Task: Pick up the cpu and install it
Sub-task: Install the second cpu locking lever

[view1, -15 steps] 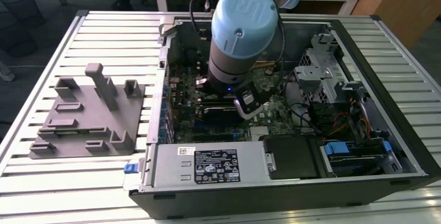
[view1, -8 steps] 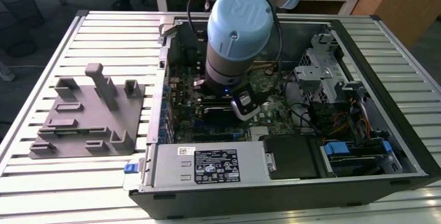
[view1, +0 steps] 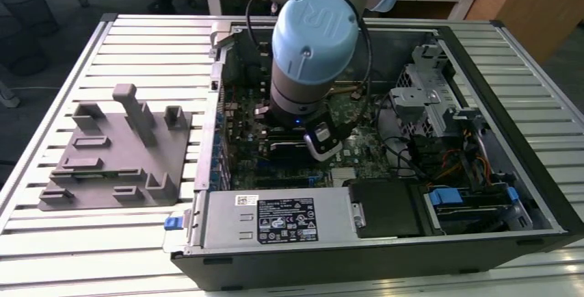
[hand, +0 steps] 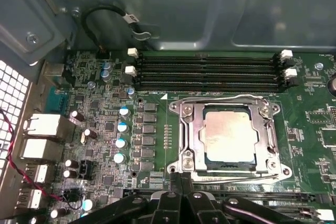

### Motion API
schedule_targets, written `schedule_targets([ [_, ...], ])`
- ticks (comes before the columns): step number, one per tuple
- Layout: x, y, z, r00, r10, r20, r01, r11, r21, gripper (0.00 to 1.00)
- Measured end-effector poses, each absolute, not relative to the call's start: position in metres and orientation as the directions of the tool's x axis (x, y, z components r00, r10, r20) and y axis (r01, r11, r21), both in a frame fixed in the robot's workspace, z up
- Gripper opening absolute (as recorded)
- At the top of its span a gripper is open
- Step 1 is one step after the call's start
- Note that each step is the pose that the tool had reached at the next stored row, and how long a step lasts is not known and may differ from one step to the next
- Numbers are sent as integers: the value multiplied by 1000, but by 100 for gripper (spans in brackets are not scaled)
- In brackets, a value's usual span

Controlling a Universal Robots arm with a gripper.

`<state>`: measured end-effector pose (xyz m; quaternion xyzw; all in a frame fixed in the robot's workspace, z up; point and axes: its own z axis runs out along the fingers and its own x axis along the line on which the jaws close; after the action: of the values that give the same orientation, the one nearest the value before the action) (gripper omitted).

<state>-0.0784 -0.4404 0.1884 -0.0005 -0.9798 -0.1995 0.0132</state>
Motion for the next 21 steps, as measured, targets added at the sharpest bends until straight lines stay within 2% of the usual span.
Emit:
schedule_targets([
  [21, -82, -439, 181, -1000, -5, 26, 6, 909, 416, 11],
])
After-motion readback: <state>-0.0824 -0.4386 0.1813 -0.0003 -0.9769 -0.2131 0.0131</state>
